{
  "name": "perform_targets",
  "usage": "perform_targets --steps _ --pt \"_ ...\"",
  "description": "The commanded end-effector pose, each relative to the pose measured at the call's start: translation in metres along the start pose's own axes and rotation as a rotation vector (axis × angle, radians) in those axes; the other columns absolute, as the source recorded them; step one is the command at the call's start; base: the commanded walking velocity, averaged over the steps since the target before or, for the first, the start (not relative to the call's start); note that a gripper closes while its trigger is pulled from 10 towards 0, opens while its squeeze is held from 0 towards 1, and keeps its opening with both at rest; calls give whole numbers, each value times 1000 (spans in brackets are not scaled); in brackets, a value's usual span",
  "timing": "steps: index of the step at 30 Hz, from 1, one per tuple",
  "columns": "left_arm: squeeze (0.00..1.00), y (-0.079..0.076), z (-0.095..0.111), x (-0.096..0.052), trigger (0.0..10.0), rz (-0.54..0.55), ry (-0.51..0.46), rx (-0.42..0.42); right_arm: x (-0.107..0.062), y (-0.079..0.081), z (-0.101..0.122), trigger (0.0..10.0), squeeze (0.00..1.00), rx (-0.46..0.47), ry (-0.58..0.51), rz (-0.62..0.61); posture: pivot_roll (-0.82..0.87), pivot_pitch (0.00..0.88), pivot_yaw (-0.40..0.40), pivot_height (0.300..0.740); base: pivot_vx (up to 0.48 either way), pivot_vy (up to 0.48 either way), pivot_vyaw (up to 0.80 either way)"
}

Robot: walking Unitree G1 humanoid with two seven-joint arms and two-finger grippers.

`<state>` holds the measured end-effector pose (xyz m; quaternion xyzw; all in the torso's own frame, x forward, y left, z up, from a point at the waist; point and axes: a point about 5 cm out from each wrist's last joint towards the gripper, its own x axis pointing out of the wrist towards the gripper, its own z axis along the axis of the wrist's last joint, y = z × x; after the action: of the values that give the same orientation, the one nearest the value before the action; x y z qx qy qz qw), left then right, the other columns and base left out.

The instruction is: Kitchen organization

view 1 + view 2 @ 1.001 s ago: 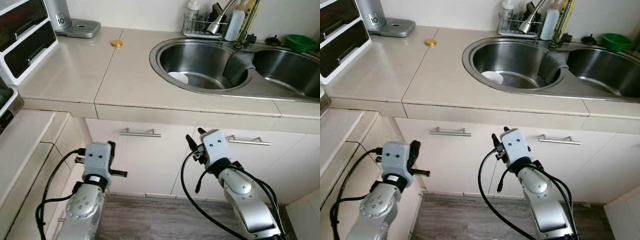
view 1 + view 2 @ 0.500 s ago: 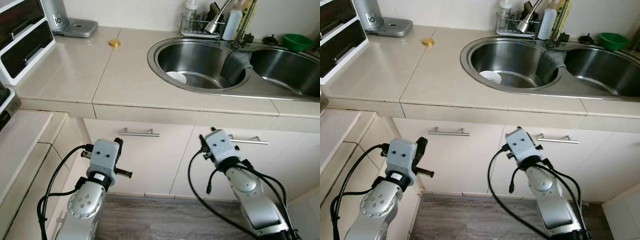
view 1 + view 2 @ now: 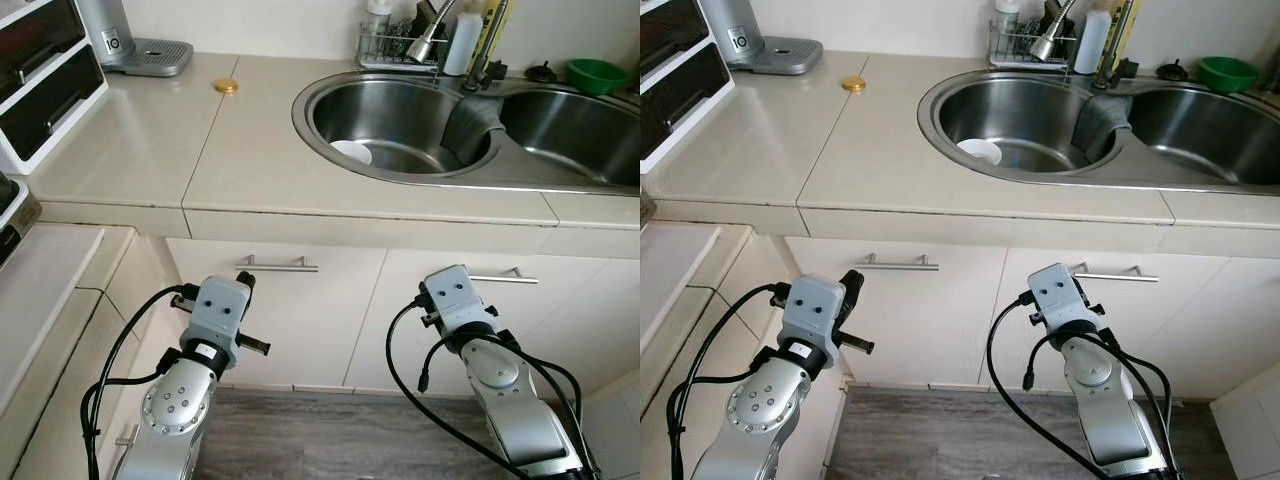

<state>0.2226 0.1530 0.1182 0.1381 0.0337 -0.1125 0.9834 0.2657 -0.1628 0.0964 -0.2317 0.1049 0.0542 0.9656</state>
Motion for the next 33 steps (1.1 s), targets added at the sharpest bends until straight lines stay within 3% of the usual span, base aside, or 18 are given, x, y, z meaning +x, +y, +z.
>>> perform_targets --steps 1,7,11,17,18,24,29,31,33 --pt "0 -1 0 2 10000 -4 -3 -1 -3 -2 4 10000 0 8 -16 -15 -47 18 -47 740 0 0 0" --pt "0 0 -2 3 10000 30 5 -9 -6 -2 3 10000 0 13 -7 -25 -49 15 -45 740 0 0 0" --pt "0 -2 -3 2 10000 28 0 12 -4 -19 -5 10000 0 -24 39 -117 -51 7 -43 740 0 0 0" --pt "0 -3 -5 3 10000 14 4 -23 -9 -18 -11 10000 0 -71 65 -76 -56 2 -49 740 0 0 0" --pt "0 -3 -6 3 10000 17 9 -3 -22 -12 -21 10000 0 -26 131 -19 -62 0 -55 740 0 0 0" --pt "0 -4 -7 1 10000 18 11 -7 -36 -11 -30 10000 0 -36 156 4 -71 0 -53 740 0 0 0" --pt "0 -6 -5 3 10000 -6 -3 -6 -35 -12 -13 10000 0 0 13 -21 -80 3 -50 740 0 0 0" --pt "0 -7 -4 2 10000 -7 -8 8 -42 -1 0 10000 0 50 -83 77 -77 17 -52 740 0 0 0" --pt "0 -7 -4 1 10000 -6 -10 8 -44 0 2 10000 0 45 -101 92 -77 17 -52 740 0 0 0"
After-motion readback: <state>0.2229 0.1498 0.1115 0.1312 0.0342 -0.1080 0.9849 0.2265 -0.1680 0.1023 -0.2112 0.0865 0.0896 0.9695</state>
